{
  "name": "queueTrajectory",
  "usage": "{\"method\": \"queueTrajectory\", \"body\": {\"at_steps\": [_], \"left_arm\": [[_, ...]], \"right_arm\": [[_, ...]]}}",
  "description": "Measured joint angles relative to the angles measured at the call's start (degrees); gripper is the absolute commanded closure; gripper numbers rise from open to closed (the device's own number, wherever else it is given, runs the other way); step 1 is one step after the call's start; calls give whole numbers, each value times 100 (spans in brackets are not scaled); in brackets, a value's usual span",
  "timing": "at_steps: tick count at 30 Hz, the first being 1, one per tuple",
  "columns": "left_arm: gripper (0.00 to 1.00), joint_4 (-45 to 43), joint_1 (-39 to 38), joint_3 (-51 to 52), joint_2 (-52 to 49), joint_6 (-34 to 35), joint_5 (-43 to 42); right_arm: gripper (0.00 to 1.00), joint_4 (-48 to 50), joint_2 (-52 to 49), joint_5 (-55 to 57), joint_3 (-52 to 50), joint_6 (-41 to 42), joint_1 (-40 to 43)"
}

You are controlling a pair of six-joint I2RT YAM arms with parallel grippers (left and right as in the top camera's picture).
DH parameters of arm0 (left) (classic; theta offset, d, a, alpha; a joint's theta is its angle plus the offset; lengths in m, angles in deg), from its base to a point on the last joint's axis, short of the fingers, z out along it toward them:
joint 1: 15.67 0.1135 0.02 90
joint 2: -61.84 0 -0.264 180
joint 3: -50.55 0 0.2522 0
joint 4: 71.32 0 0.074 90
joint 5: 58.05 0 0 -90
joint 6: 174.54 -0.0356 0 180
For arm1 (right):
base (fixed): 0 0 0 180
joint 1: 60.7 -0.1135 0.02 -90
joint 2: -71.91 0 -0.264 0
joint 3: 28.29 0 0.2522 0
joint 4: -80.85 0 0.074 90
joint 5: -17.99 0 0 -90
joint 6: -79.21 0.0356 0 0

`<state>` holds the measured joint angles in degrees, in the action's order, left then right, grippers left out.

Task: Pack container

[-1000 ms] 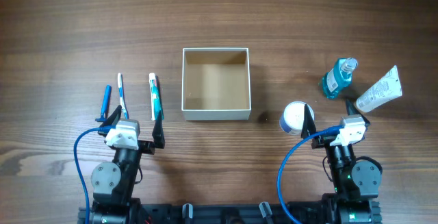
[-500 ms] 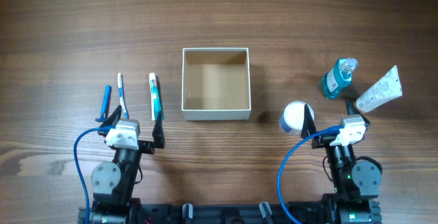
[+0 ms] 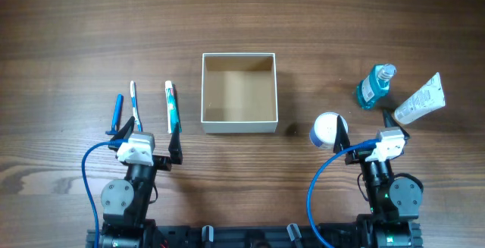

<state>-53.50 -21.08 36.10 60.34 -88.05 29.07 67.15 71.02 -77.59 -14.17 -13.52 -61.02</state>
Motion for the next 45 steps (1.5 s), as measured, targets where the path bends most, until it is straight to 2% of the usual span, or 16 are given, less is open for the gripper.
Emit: {"method": "queueTrajectory", "body": {"at_steps": [17, 23, 26, 28, 33, 38, 40, 42, 45], "left_arm": [[0, -2, 0, 0, 0, 4, 0], [0, 76, 0, -31, -22, 1036, 2], [0, 704, 0, -433, -323, 1445, 0], [0, 1366, -2, -1121, -885, 1705, -2], [0, 2649, 0, -2983, -2682, 1939, 0], [0, 4540, 0, -5038, -4535, 1998, -4], [0, 5281, 0, -5560, -4992, 2017, -4], [0, 5661, 0, -5855, -5292, 2020, -4], [0, 5807, -2, -5886, -5405, 2017, -4]], "right_arm": [[0, 11, 0, -2, 0, 0, 2], [0, -76, -2, -247, 28, 627, 2], [0, -723, -177, -374, 485, 680, 2], [0, -1191, -616, -431, 1163, 675, 0], [0, -2551, -2503, -568, 3036, 726, -2], [0, -5228, -4487, -616, 5357, 737, -2], [0, -6341, -5106, -627, 6133, 741, -2], [0, -6763, -5591, -693, 6631, 741, -2], [1, -6795, -5845, -918, 6763, 737, -2]]}}
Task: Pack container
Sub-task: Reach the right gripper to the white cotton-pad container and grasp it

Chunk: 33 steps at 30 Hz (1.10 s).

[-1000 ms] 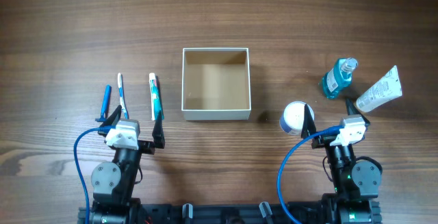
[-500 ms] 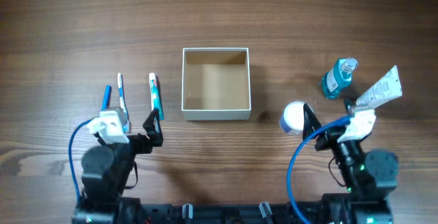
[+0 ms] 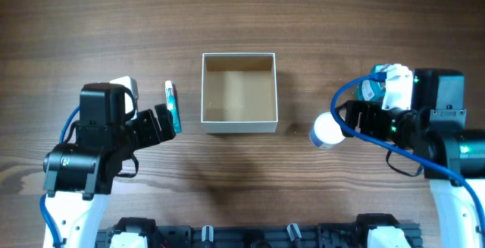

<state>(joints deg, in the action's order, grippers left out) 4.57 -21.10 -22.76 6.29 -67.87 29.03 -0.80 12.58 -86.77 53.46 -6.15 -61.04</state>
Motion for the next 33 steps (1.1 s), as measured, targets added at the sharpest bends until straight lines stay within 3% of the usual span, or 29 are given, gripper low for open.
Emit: {"method": "queueTrajectory", "body": {"at_steps": [5, 11, 17, 25, 33], "left_arm": [[0, 0, 2, 0, -7, 0, 2], [0, -13, 2, 0, -286, 2, 2], [0, -79, 2, -2, -452, 2, 2], [0, -192, 2, -9, -452, 0, 2], [0, -192, 2, -9, -452, 0, 2]], "right_arm": [[0, -264, -667, 120, 136, 160, -26], [0, -219, -1493, 855, 138, 730, -721], [0, 612, -1939, 1193, -302, 1335, -992], [0, 1499, -2275, 1231, -1250, 1399, -992], [0, 1781, -2608, 1233, -1539, 1421, -992]]}}
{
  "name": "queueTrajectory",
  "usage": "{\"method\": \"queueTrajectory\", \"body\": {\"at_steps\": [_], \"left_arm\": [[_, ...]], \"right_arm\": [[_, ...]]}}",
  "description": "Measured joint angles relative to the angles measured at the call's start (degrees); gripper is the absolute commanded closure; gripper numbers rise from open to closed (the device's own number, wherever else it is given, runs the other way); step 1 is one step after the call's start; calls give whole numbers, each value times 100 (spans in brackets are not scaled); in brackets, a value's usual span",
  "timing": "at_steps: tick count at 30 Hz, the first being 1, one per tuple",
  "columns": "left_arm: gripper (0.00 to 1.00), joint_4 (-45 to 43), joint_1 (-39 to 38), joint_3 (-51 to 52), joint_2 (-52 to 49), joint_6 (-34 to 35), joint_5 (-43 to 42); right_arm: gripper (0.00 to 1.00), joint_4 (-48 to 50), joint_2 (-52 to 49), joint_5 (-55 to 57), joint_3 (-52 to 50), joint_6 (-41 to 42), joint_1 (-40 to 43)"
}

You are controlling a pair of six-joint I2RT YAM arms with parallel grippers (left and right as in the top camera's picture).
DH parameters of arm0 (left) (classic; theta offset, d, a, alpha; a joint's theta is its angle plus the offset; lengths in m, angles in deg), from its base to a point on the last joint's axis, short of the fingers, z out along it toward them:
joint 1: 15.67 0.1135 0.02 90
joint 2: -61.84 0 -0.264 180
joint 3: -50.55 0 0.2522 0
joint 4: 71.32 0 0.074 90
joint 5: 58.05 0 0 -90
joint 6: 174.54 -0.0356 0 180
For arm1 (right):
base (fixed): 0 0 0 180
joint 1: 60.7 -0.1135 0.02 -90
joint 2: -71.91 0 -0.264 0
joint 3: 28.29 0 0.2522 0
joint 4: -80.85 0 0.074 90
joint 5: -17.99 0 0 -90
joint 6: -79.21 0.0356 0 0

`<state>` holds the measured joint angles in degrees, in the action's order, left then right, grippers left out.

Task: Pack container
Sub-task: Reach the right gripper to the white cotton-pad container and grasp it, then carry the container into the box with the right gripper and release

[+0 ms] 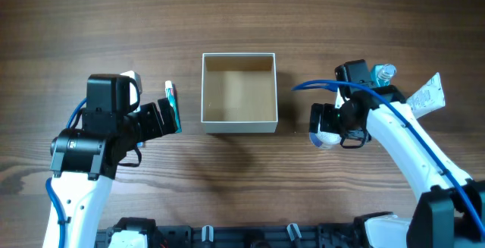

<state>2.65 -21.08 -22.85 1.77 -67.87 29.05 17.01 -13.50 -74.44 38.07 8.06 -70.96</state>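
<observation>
The open white box with a brown inside stands at the table's centre, with nothing in it. A small white, green and red tube lies left of it. My left gripper hangs open over the tube's near end. Right of the box lies a round white and blue bottle. My right gripper sits low over it, its fingers spread on either side; whether they touch it cannot be told. A blue mouthwash bottle is half hidden behind the right arm.
A white squeeze tube lies at the far right beside the mouthwash bottle. The left arm's body covers the table left of the small tube. Blue cables loop off both arms.
My right arm has swung so its gripper now sits directly over the round white and blue bottle. The left gripper moved slightly up over the small tube's near end.
Both arms first rested folded at the near edge, with two toothbrushes and the small tube lying at the left. Then both had reached out, the left toward the small tube, the right beside the round bottle. Now each gripper hangs over its item, and the box remains empty.
</observation>
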Motion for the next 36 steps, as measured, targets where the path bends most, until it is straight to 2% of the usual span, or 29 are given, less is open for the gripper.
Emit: {"method": "queueTrajectory", "body": {"at_steps": [3, 7, 16, 21, 23, 25, 27, 31, 34, 36], "left_arm": [[0, 0, 0, -2, 0, 0, 2], [0, 0, -2, -2, 0, 0, 2], [0, -2, 0, -2, 0, 0, 2], [0, 0, 0, 0, 0, 0, 2], [0, -2, 0, -2, 0, 0, 2], [0, -2, -2, -2, 0, 0, 2], [0, 0, 0, -2, 0, 2, 0], [0, -4, 0, -2, 0, 0, 2], [0, -9, 0, -2, 0, 0, 2], [0, -2, -2, -7, 0, 0, 2]], "right_arm": [[1, 11, -92, 0, -2, 0, 0], [12, 7, -92, 0, -2, 13, 0], [20, -4, -92, 39, -2, 44, 0], [30, -17, -92, 83, -2, 42, 0], [40, -22, -92, 83, -2, 42, 0], [57, -26, -92, 83, -2, 42, 0], [95, -42, -92, 81, -2, 42, 0], [96, -481, -103, 76, 280, 15, 0], [96, -1163, -96, 76, 1220, -223, -2], [96, -1497, -81, 90, 2227, -319, -63]]}}
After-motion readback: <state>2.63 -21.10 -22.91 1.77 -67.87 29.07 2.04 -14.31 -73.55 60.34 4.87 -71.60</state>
